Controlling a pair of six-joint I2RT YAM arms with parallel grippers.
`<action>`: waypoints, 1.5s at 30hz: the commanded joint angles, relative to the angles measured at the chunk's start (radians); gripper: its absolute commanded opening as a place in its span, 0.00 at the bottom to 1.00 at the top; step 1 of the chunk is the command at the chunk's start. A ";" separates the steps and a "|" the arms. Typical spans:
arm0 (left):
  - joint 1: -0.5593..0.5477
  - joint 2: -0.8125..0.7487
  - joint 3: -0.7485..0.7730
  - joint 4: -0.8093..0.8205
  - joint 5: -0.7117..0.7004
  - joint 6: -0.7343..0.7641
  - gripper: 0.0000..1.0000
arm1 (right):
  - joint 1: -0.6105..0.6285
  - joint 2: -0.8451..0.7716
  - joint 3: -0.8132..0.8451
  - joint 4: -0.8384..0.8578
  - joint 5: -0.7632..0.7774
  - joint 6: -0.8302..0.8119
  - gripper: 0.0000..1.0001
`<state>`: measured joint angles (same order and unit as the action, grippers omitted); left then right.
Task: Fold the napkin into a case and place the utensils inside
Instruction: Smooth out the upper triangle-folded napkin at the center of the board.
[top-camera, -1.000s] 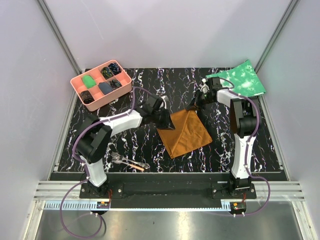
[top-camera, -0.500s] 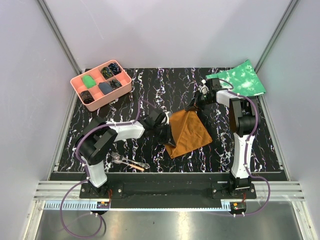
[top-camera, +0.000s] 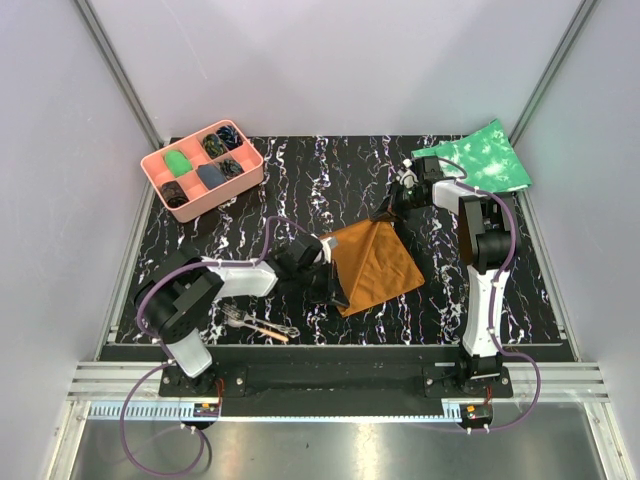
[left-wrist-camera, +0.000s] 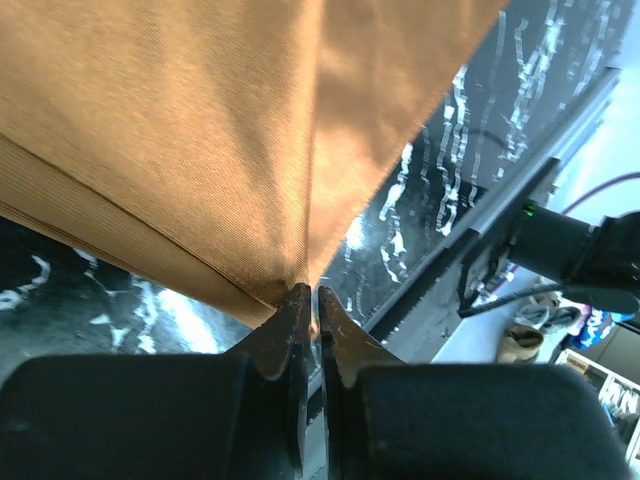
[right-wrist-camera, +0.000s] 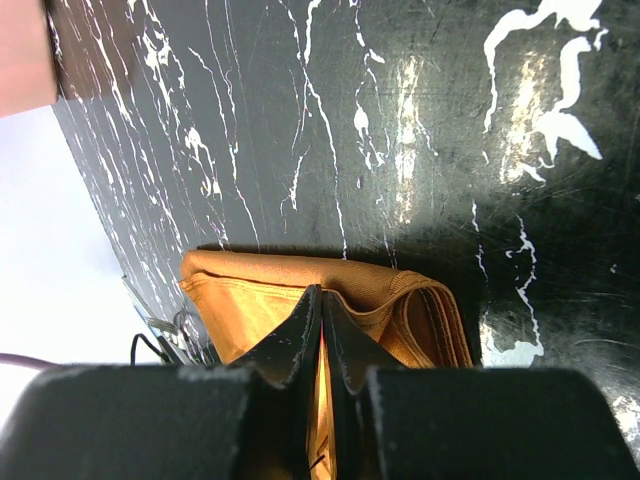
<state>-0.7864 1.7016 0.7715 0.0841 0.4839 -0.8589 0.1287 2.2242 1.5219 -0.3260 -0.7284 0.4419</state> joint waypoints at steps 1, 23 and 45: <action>-0.010 -0.051 -0.021 0.106 0.036 -0.026 0.09 | -0.004 0.002 0.011 0.027 -0.034 0.000 0.09; -0.031 -0.140 -0.091 0.060 -0.027 -0.020 0.17 | -0.004 0.034 0.063 0.016 -0.023 -0.005 0.09; 0.273 0.093 0.520 -0.638 -0.343 0.135 0.58 | 0.149 -0.575 -0.084 -0.352 0.472 -0.164 0.70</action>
<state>-0.5045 1.7161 1.2327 -0.4263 0.2138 -0.7418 0.1944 1.7954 1.5295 -0.6296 -0.3702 0.3241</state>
